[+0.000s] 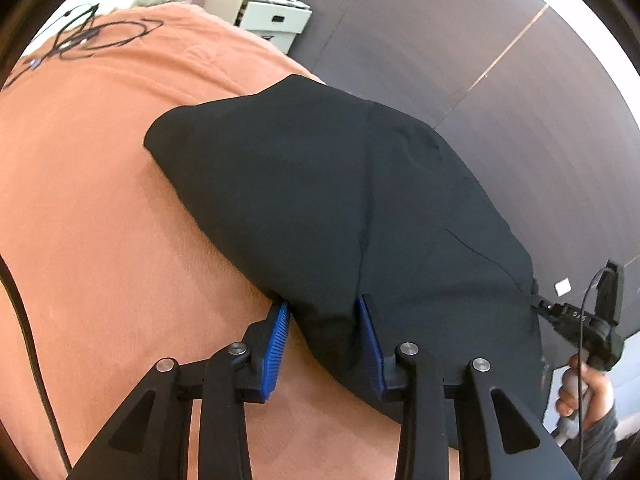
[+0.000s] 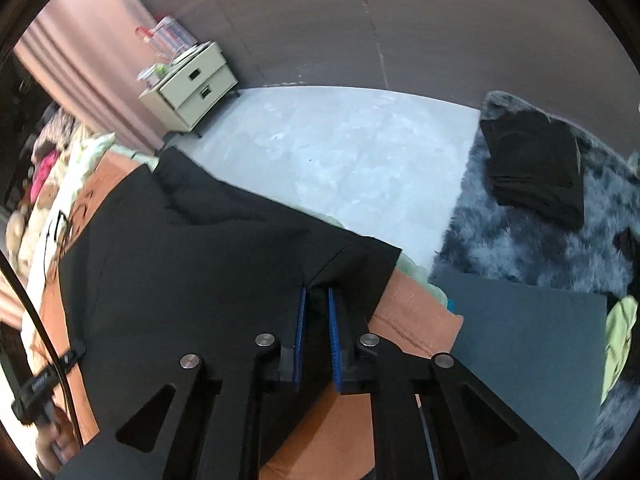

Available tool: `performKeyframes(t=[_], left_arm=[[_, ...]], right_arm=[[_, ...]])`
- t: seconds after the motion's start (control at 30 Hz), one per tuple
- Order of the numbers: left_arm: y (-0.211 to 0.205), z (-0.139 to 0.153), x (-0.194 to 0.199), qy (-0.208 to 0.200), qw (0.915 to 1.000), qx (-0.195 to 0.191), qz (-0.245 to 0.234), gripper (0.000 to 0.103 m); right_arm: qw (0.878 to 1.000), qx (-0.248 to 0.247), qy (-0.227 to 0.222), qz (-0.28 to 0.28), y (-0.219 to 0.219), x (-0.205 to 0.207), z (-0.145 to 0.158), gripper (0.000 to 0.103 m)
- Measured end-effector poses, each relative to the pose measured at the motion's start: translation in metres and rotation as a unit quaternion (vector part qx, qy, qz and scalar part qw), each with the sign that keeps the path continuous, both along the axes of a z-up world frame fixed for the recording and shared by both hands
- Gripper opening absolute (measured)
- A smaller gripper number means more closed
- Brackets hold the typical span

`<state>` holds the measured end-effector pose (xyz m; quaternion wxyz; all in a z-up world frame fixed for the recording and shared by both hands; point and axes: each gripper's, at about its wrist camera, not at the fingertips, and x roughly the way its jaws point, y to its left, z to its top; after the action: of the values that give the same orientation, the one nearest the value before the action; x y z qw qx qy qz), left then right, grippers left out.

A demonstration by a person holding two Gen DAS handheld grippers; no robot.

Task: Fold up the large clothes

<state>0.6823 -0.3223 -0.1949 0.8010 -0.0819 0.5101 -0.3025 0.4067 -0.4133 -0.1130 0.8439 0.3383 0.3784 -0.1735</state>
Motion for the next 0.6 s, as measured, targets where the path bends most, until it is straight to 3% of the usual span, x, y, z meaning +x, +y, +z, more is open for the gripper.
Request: performKeyframes(t=[0.2,0.47,0.53,0.57,0.6], left_arm=[[-0.019,-0.003,-0.029,0.003,0.9999,0.014,-0.007,0.037],[-0.03,0.009,-0.053,0.018,0.9995,0.005,-0.025,0.037],[-0.027,0.016,-0.06,0.02,0.9994,0.0,-0.027,0.037],[-0.024,0.021,-0.064,0.017,0.9995,0.004,-0.028,0.037],[-0.023,0.027,-0.068,0.014,0.9995,0.007,-0.029,0.037]], right_arm=[[0.998,-0.043,0.023,-0.029,0.003,-0.034,0.01,0.008],[0.999,-0.032,-0.014,0.003,0.015,-0.094,0.035,0.015],[0.999,-0.036,-0.022,0.012,0.03,-0.109,0.037,0.042],[0.999,-0.038,-0.031,0.015,0.035,-0.117,0.036,0.069],[0.998,-0.044,-0.039,0.019,0.039,-0.12,0.031,0.077]])
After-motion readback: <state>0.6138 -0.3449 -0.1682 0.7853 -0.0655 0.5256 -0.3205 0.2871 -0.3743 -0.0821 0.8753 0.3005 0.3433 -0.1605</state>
